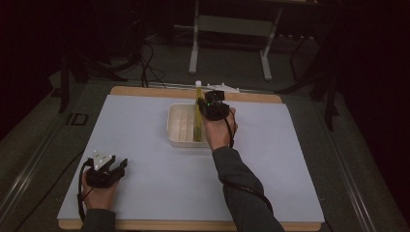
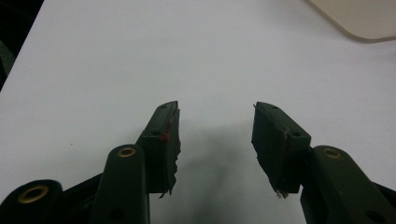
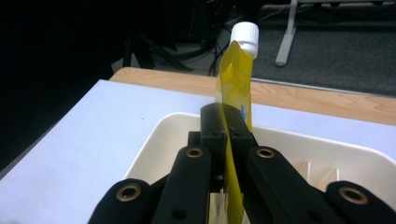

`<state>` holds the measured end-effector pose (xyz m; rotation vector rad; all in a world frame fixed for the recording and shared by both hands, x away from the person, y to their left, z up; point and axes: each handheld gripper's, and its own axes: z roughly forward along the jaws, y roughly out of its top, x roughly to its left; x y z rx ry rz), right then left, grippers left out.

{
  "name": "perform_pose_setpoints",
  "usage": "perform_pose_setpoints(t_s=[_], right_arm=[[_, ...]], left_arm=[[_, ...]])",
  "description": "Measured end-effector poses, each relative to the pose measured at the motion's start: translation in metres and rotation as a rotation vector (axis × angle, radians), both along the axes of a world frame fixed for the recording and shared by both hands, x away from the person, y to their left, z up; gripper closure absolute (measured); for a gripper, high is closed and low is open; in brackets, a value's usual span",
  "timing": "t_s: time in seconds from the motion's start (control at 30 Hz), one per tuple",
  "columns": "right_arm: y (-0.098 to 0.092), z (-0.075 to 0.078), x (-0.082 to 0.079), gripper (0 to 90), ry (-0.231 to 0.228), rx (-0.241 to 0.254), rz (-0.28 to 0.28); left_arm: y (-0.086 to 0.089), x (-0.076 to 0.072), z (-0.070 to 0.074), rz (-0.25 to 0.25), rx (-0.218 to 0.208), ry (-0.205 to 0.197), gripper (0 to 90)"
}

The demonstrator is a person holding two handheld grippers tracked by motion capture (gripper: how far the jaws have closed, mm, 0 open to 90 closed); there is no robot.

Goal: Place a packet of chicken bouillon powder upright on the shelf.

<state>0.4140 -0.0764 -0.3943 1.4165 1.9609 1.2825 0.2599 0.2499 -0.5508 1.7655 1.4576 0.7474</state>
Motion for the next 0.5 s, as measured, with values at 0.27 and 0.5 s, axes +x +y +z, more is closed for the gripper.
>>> perform_pose_setpoints(t_s=[0.27,0.5], right_arm=[[0.0023,-0.002,0.0017,79.1,0.031,-0.051,0.067],[-0.0002,-0.0056,0.0014,62.8,0.059,-0.062,0.114]], left_arm=[[0.0005,0.0,0.0,0.003,-0.008,-0.002,51.4],[0.0005,-0.0003,0.0001,0.002,-0.005,-0.003,51.2]])
